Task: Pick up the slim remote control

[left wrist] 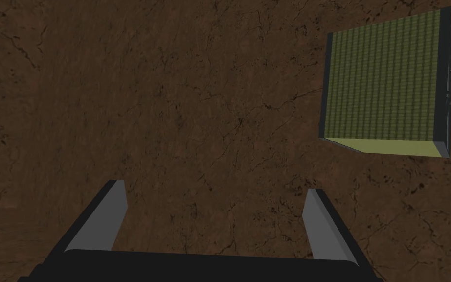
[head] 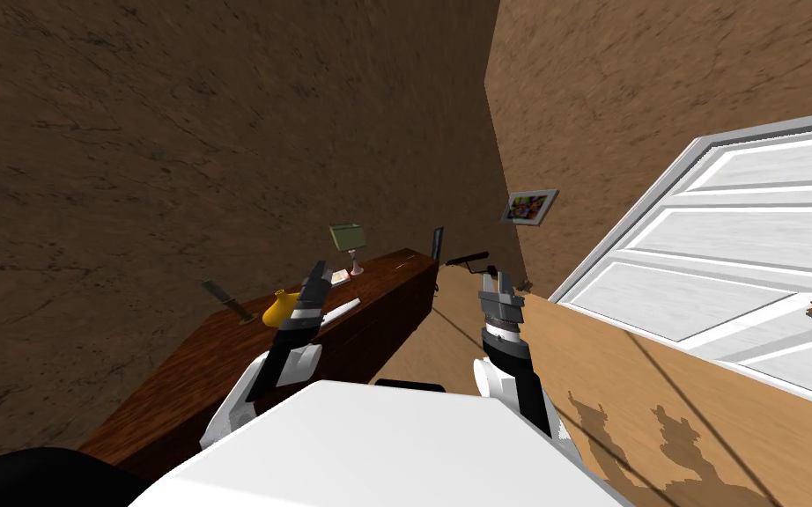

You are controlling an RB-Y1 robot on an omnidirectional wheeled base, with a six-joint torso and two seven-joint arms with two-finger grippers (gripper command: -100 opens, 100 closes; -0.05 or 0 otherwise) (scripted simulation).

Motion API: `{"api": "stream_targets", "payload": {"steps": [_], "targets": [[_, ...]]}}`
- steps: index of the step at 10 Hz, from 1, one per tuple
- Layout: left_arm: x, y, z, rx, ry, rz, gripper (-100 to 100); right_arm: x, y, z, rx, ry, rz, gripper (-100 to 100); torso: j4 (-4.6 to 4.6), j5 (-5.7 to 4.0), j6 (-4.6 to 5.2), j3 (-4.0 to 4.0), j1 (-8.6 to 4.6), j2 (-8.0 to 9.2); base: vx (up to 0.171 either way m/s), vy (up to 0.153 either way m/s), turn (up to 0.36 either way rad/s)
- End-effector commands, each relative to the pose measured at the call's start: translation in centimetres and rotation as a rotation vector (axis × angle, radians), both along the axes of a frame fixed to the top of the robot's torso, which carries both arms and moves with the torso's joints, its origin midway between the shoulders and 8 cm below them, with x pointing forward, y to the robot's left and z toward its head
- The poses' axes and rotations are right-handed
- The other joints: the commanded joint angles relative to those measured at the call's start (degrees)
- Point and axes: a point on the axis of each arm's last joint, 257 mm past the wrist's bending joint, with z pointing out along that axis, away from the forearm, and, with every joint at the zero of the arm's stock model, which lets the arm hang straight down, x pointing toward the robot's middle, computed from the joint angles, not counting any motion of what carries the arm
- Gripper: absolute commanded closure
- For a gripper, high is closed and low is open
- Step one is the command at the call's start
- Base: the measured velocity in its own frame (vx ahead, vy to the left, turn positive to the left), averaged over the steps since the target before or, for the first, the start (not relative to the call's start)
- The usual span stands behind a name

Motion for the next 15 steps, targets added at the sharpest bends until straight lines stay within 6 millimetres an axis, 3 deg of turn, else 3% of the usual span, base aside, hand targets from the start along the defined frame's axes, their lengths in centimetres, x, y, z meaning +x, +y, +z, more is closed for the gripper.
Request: {"api": "stream_targets", "payload": {"steps": [1, 5, 7, 10, 12, 13, 15], "targets": [[0.6, 1.3, 0.2, -0.014, 0.019, 0.014, -100, 0.0, 0.0, 0.0, 0.000, 0.000, 0.000, 0, 0.00, 0.00, 0.00, 0.00, 0.00, 0.00, 0.016, -0.104, 0.087], [2.1, 4.3, 0.0, -0.056, 0.074, 0.051, -100, 0.0, 0.0, 0.0, 0.000, 0.000, 0.000, 0, -0.01, 0.00, 0.01, -0.03, -0.01, -0.04, 0.014, -0.100, 0.081], [2.4, 4.7, -0.7, -0.067, 0.106, 0.062, -100, 0.0, 0.0, 0.0, 0.000, 0.000, 0.000, 0, -0.01, 0.00, 0.01, -0.03, 0.01, -0.05, 0.011, -0.060, 0.023], [3.5, 7.8, -0.6, -0.118, 0.142, 0.096, -100, 0.0, 0.0, 0.0, 0.000, 0.000, 0.000, 0, -0.02, 0.02, 0.00, -0.04, 0.08, -0.07, 0.022, -0.089, 0.093], [3.9, 8.3, -1.5, -0.133, 0.180, 0.110, -100, 0.0, 0.0, 0.0, 0.000, 0.000, 0.000, 0, -0.03, -0.01, 0.01, -0.07, -0.04, -0.12, 0.017, -0.073, 0.020], [4.2, 9.7, -1.1, -0.158, 0.184, 0.123, -100, 0.0, 0.0, 0.0, 0.000, 0.000, 0.000, 0, -0.02, 0.03, 0.01, -0.04, 0.16, -0.06, 0.012, -0.062, 0.090], [4.5, 10.2, -2.0, -0.172, 0.220, 0.137, -100, 0.0, 0.0, 0.0, 0.000, 0.000, 0.000, 0, -0.02, 0.02, 0.01, -0.05, 0.10, -0.09, 0.017, -0.055, 0.030]]}}
